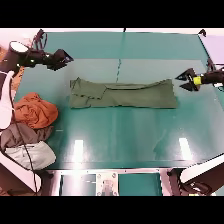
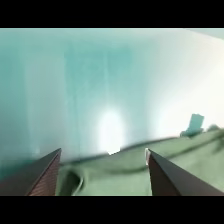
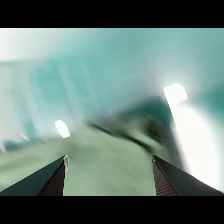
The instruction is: Fold the shirts.
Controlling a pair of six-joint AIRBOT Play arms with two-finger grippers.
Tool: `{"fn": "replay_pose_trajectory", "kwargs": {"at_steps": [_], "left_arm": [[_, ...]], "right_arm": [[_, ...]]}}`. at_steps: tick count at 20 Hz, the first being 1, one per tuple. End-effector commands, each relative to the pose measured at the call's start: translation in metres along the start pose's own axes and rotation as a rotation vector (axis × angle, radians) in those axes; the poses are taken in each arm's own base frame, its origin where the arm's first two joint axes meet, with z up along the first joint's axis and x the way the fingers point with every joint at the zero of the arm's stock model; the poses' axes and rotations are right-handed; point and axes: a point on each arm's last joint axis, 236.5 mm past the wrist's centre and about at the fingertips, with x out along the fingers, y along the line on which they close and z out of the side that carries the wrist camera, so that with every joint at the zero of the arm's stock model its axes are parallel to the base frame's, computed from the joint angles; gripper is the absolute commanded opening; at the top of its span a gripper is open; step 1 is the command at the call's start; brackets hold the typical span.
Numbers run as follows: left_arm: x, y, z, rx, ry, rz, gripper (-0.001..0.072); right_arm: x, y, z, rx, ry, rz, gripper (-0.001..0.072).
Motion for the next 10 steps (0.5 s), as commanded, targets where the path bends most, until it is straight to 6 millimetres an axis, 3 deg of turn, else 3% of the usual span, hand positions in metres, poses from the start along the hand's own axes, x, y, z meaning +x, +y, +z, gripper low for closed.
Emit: {"fn": "replay_pose_trajectory", "kwargs": {"at_steps": [1, 5, 6, 7, 8, 10], "left_arm": [[-0.016, 0.003, -0.013, -0.023, 0.09, 0.001, 0.061], [-0.008, -0.01, -0.021, -0.003, 0.116, -0.013, 0.0604], [-0.004, -0.016, -0.024, 0.008, 0.124, -0.018, 0.0386], [-0.001, -0.021, -0.027, 0.02, 0.132, -0.023, 0.0085], [0.003, -0.026, -0.029, 0.033, 0.137, -0.028, 0.0025], [0.011, -0.038, -0.037, 0.05, 0.155, -0.039, 0.0025]], "right_arm": [[-0.013, -0.045, -0.029, -0.046, 0.123, -0.047, 0.0603], [0.016, -0.057, -0.048, -0.057, 0.198, -0.01, 0.0603], [0.025, -0.05, -0.049, -0.054, 0.206, 0.033, 0.0602], [0.034, -0.041, -0.05, -0.053, 0.208, 0.074, 0.0602], [0.044, -0.034, -0.05, -0.052, 0.209, 0.104, 0.0601], [0.062, -0.031, -0.055, -0.053, 0.23, 0.109, 0.0598]]}}
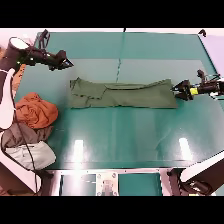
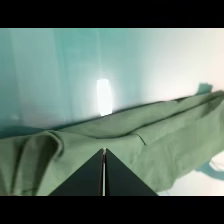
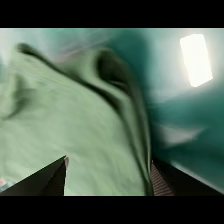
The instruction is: Fold the shirts.
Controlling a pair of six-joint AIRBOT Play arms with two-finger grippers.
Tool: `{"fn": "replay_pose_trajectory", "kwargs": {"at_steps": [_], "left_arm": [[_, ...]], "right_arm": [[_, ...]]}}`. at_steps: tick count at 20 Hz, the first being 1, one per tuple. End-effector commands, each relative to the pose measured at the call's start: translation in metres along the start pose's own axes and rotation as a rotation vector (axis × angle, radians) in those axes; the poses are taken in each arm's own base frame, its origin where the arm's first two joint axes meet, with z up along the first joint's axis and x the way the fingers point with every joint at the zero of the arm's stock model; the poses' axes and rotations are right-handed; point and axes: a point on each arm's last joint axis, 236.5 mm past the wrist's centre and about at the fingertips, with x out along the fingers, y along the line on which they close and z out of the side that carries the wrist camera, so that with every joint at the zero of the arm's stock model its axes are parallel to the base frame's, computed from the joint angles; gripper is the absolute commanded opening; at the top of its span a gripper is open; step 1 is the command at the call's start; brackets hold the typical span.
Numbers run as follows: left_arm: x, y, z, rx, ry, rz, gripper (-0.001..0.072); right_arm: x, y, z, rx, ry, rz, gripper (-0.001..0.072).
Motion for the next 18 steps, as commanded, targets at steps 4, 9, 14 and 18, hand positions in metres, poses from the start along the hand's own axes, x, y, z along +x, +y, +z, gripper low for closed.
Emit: {"fn": "replay_pose_trajectory", "kwargs": {"at_steps": [4, 9, 14, 18], "left_arm": [[0.034, -0.047, -0.025, 0.097, 0.072, -0.039, 0.0025], [0.09, -0.093, -0.054, 0.189, 0.105, -0.049, 0.0024], [0.195, -0.151, -0.128, 0.274, 0.166, -0.094, 0.0024], [0.25, -0.197, -0.17, 0.257, 0.13, -0.162, 0.0024]], "right_arm": [[0.034, 0.01, -0.008, -0.053, 0.06, 0.043, 0.0095], [-0.01, 0.065, -0.012, -0.16, 0.087, 0.103, 0.0014], [-0.096, 0.193, -0.045, -0.405, 0.037, 0.203, 0.0014], [-0.13, 0.261, -0.075, -0.574, -0.031, 0.21, 0.0014]]}}
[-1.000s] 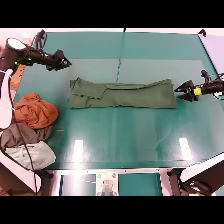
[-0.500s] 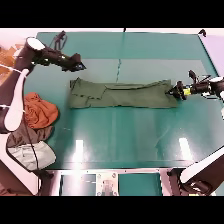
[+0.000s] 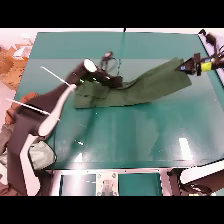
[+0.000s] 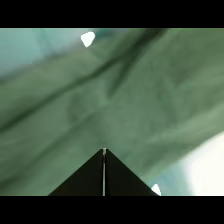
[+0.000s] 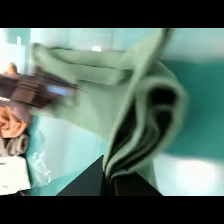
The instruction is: Fold the shirts.
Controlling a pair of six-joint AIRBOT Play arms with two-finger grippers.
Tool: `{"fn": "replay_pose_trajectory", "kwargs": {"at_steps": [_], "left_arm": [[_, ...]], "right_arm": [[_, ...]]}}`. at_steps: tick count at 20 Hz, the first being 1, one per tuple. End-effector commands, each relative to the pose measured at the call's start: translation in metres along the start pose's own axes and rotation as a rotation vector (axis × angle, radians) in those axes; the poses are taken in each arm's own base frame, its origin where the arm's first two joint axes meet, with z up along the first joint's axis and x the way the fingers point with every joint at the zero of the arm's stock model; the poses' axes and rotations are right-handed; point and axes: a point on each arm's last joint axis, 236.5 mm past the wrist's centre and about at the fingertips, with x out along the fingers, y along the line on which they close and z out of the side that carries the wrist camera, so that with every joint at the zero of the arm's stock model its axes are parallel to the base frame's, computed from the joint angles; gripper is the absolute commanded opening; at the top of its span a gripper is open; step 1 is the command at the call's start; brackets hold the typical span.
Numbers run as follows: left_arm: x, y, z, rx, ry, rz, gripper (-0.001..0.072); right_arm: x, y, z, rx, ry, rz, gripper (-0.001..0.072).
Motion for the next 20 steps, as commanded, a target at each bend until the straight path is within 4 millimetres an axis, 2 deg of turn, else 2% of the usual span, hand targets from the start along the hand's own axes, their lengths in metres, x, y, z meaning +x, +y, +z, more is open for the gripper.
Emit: {"fn": "replay_pose_trajectory", "kwargs": {"at_steps": [1, 3, 5, 7, 9, 10, 12, 15, 18, 20], "left_arm": [[0.057, -0.037, -0.016, -0.027, -0.052, -0.053, 0.0024], [0.074, -0.044, -0.026, -0.081, -0.047, -0.086, 0.0024], [0.079, -0.043, -0.033, -0.105, -0.028, -0.099, 0.0025], [0.072, -0.043, -0.028, -0.104, -0.02, -0.113, 0.0025], [0.051, -0.044, -0.013, -0.073, -0.008, -0.14, 0.0025], [0.034, -0.044, -0.004, -0.041, 0.002, -0.155, 0.0025], [-0.014, -0.038, 0.017, -0.008, 0.032, -0.187, 0.0025], [-0.103, -0.012, 0.045, -0.008, 0.023, -0.191, 0.0025], [-0.186, 0.022, 0.063, -0.032, -0.028, -0.158, 0.0025], [-0.231, 0.041, 0.07, -0.064, -0.065, -0.133, 0.0025]], "right_arm": [[-0.019, 0.079, -0.005, -0.148, -0.018, 0.04, 0.0014], [-0.021, 0.104, -0.009, -0.19, -0.024, 0.072, 0.0014], [-0.017, 0.111, -0.012, -0.206, -0.016, 0.076, 0.0015], [-0.014, 0.109, -0.012, -0.202, -0.008, 0.071, 0.0015], [-0.011, 0.108, -0.01, -0.202, -0.014, 0.062, 0.0014], [-0.011, 0.109, -0.009, -0.197, -0.018, 0.063, 0.0014], [-0.006, 0.113, -0.006, -0.191, -0.026, 0.065, 0.0014], [0.016, 0.135, -0.004, -0.207, -0.026, 0.088, 0.0014], [0.066, 0.175, -0.007, -0.273, -0.007, 0.13, 0.0015], [0.118, 0.197, -0.015, -0.297, 0.015, 0.15, 0.0015]]}}
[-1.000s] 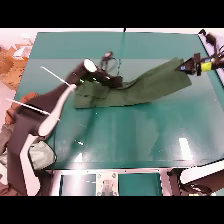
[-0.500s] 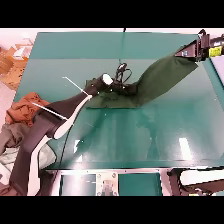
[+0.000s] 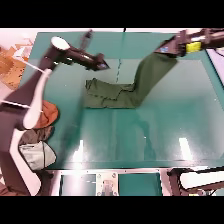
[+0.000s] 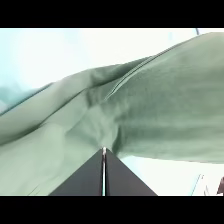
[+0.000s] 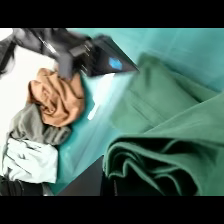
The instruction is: Fold the shirts.
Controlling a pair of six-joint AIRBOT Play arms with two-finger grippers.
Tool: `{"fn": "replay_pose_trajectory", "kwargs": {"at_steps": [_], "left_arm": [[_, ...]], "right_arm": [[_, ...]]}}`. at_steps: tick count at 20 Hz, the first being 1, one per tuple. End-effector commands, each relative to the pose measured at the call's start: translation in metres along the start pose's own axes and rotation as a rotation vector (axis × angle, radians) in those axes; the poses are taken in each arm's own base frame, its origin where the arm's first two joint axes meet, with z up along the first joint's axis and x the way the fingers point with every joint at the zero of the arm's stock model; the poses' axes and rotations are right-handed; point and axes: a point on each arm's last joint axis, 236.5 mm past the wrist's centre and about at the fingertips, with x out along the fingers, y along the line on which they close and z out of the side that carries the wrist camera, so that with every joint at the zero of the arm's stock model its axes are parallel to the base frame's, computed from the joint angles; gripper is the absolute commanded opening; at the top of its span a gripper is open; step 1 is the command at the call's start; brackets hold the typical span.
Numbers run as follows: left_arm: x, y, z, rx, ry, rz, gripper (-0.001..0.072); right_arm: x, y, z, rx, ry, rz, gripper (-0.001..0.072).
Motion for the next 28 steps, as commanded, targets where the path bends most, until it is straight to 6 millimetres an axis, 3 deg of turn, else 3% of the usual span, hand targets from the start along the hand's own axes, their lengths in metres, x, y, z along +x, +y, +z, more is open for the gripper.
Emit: {"fn": "replay_pose_trajectory", "kwargs": {"at_steps": [1, 3, 6, 7, 9, 10, 12, 15, 18, 19, 21, 22, 24, 25, 26, 28], "left_arm": [[-0.086, 0.018, 0.005, -0.033, -0.016, 0.028, 0.0025], [-0.113, 0.032, 0.004, -0.057, -0.024, 0.042, 0.0025], [-0.132, 0.048, -0.005, -0.092, -0.004, 0.048, 0.0025], [-0.134, 0.052, -0.007, -0.101, -0.001, 0.051, 0.0025], [-0.136, 0.056, -0.009, -0.094, 0.007, 0.066, 0.0025], [-0.136, 0.056, -0.01, -0.086, 0.011, 0.065, 0.0025], [-0.136, 0.058, -0.01, -0.07, 0.012, 0.072, 0.0025], [-0.136, 0.058, -0.01, -0.051, 0.012, 0.076, 0.0025], [-0.136, 0.058, -0.01, -0.051, 0.012, 0.076, 0.0025], [-0.136, 0.058, -0.01, -0.051, 0.012, 0.076, 0.0025], [-0.136, 0.059, -0.01, -0.051, 0.013, 0.077, 0.0025], [-0.136, 0.059, -0.01, -0.051, 0.012, 0.079, 0.0025], [-0.136, 0.06, -0.009, -0.051, 0.006, 0.081, 0.0025], [-0.136, 0.06, -0.008, -0.051, 0.005, 0.082, 0.0025], [-0.136, 0.06, -0.007, -0.051, 0.0, 0.084, 0.0025], [-0.136, 0.06, -0.007, -0.05, -0.001, 0.084, 0.0025]], "right_arm": [[0.09, 0.025, 0.002, -0.037, 0.008, 0.027, 0.0015], [0.159, 0.03, -0.012, -0.029, 0.045, 0.05, 0.0016], [0.281, 0.021, -0.044, 0.006, 0.051, 0.036, 0.0021], [0.32, 0.015, -0.06, 0.016, 0.045, 0.018, 0.0095], [0.377, 0.007, -0.091, 0.034, 0.039, -0.008, 0.051], [0.388, 0.006, -0.103, 0.033, 0.053, -0.011, 0.0534], [0.371, 0.002, -0.097, 0.005, 0.089, -0.016, 0.0531], [0.286, -0.032, -0.052, 0.01, 0.126, -0.062, 0.0531], [0.192, -0.089, -0.019, 0.123, 0.096, -0.127, 0.0531], [0.163, -0.119, -0.02, 0.189, 0.108, -0.184, 0.0531], [0.121, -0.174, -0.043, 0.312, 0.169, -0.298, 0.0539], [0.11, -0.194, -0.058, 0.37, 0.193, -0.317, 0.054], [0.111, -0.218, -0.086, 0.462, 0.22, -0.328, 0.0543], [0.118, -0.227, -0.099, 0.49, 0.227, -0.335, 0.0546], [0.128, -0.231, -0.111, 0.509, 0.233, -0.335, 0.0598], [0.154, -0.231, -0.127, 0.513, 0.226, -0.32, 0.0613]]}}
